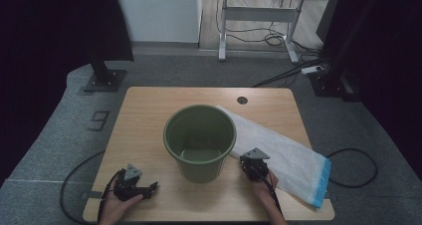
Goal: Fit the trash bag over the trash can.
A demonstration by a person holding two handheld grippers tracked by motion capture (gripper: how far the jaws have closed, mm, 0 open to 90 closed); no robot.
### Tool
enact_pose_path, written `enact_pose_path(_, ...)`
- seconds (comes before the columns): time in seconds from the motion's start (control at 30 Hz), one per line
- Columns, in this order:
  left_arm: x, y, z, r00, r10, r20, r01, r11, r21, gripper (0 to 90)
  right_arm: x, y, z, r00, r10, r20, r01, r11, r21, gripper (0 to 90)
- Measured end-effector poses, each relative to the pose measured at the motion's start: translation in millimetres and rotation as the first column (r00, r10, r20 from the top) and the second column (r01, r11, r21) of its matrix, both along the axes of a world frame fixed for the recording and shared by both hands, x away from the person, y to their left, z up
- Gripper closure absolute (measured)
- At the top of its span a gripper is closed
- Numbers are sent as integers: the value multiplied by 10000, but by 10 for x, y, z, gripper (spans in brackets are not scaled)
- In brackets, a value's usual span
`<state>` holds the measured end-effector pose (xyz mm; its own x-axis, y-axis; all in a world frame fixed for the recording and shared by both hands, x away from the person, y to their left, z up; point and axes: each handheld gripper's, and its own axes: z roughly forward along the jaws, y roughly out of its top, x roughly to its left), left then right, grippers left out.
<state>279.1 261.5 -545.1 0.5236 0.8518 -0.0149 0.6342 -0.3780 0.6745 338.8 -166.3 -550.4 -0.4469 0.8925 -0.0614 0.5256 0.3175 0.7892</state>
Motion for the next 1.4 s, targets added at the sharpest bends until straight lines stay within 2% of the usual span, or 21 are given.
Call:
enact_pose_path(0.1,0,0,0,10000,0,0,0,10000,1,137,-80,-61,0,10000,-39,-91,39,10000,11,889)
enact_pose_path(0.2,-1,0,0,10000,1,5,-1,10000,1,138,-288,-190,-8,9999,-159,-21,159,9998,-125,889)
enact_pose_path(0.23,-1,0,0,10000,1,5,-1,10000,4,138,-288,-190,-8,9999,-159,-21,159,9998,-125,889)
enact_pose_path(0.27,-1,0,0,10000,2,4,-2,10000,3,138,-396,-275,-7,9998,-218,-24,218,9997,-112,889)
enact_pose_path(0.3,-1,0,0,10000,2,4,-2,10000,3,138,-396,-275,-7,9998,-218,-24,218,9997,-112,889)
enact_pose_path(0.4,-1,1,0,10000,-1,4,1,10000,7,138,-500,-393,-6,9994,-332,-112,333,9994,103,887)
enact_pose_path(0.43,-1,0,0,10000,3,4,-3,10000,2,138,-529,-426,15,9996,-288,-70,289,9995,161,810)
enact_pose_path(0.47,-1,0,0,10000,3,4,-3,10000,2,138,-529,-426,15,9996,-288,-70,289,9995,161,810)
enact_pose_path(0.5,-1,0,0,10000,1,3,-1,10000,5,138,-534,-429,35,9998,-213,-9,213,9996,168,732)
enact_pose_path(0.53,-1,0,0,10000,0,3,0,10000,7,138,-520,-391,80,9996,-61,260,58,9999,139,581)
enact_pose_path(0.57,-1,0,0,10000,0,5,0,10000,8,138,-501,-354,104,9993,55,382,-62,9998,168,531)
enact_pose_path(0.7,-1,0,0,10000,0,5,0,10000,6,138,-391,-180,154,9963,624,596,-639,9977,239,480)
enact_pose_path(0.73,-2,1,0,10000,0,5,0,10000,7,139,-285,-42,148,9953,811,530,-818,9966,107,450)
enact_pose_path(0.83,-2,1,0,10000,3,7,-3,10000,-3,139,-180,62,110,9954,865,406,-865,9963,-25,428)
enact_pose_path(0.9,-2,3,0,10000,-9,5,9,10000,-3,140,-64,141,36,9983,556,175,-549,9977,-404,434)
enact_pose_path(1.03,-1,7,-1,10000,-49,5,49,10000,-11,139,-9,135,-16,9995,298,60,-296,9989,-353,461)
enact_pose_path(1.13,0,7,-1,10000,-67,-3,67,10000,-20,139,-2,75,-1,9993,-126,355,123,9999,107,766)
enact_pose_path(1.17,0,7,-1,10000,-68,-3,68,10000,-20,139,-2,75,-1,9993,-126,355,123,9999,107,766)
enact_pose_path(1.2,0,7,-1,10000,-69,-1,69,10000,-19,139,0,31,2,9993,-159,351,150,9996,245,885)
enact_pose_path(1.3,0,7,-1,10000,-66,-1,66,10000,-15,140,1,-21,12,9993,-248,289,240,9993,298,888)
enact_pose_path(1.4,0,7,0,10000,-67,-2,67,10000,-16,139,-34,-174,143,9952,-734,649,698,9960,557,889)
